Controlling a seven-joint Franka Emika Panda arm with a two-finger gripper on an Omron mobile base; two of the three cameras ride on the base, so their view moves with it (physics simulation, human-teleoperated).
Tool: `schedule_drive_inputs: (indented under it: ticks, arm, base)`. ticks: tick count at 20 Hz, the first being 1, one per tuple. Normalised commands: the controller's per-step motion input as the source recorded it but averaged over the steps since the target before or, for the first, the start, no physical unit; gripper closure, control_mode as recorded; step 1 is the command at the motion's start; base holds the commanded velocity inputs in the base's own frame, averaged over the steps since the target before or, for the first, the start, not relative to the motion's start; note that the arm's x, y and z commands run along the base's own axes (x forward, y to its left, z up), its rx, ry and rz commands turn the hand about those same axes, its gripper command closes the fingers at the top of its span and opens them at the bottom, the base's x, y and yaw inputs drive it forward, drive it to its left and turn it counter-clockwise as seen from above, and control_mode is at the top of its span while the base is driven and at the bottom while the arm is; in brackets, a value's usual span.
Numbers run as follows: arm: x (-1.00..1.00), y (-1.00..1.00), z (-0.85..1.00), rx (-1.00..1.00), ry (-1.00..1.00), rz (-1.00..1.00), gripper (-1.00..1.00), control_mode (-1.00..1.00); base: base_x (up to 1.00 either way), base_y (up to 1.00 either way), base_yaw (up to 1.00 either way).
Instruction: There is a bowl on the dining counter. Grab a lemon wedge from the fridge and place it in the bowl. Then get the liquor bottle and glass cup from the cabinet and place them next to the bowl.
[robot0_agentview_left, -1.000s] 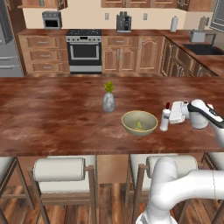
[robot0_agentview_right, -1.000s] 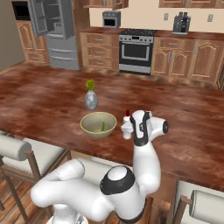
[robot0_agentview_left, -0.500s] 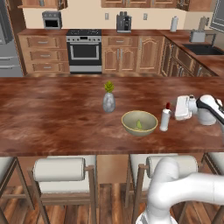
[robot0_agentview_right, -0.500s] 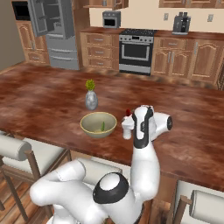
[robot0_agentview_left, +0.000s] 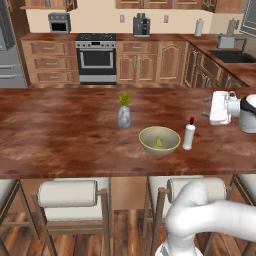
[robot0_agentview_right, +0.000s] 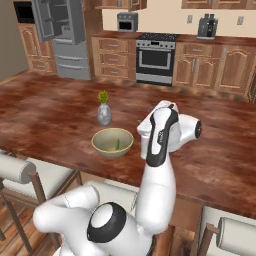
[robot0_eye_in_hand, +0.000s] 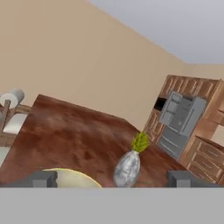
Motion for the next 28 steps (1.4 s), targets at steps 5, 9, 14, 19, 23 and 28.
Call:
schedule_drive_inputs:
  ticks: [5,9,14,19,23,28]
  arm:
    - [-0.49,0.17,0.94,-0.09,-0.10,0.00,-1.00,-1.00]
    - [-0.44,0.33,0.72,-0.14,-0.01,0.00,-1.00,-1.00]
    - [-0.44,0.48,0.60,-0.17,0.00,0.00,-1.00,-1.00]
    - [-0.49,0.63,0.45,-0.19,0.01,-0.01,-1.00,-1.00]
    - [-0.43,0.69,0.29,-0.14,0.08,-0.08,-1.00,-1.00]
    - [-0.39,0.71,0.12,-0.04,0.15,-0.18,-1.00,-1.00]
  base:
    - [0.00,0.00,0.00]
    - [0.00,0.00,0.00]
    - [0.00,0.00,0.00]
    - [0.00,0.00,0.00]
    - [0.00,0.00,0.00]
    - [0.00,0.00,0.00]
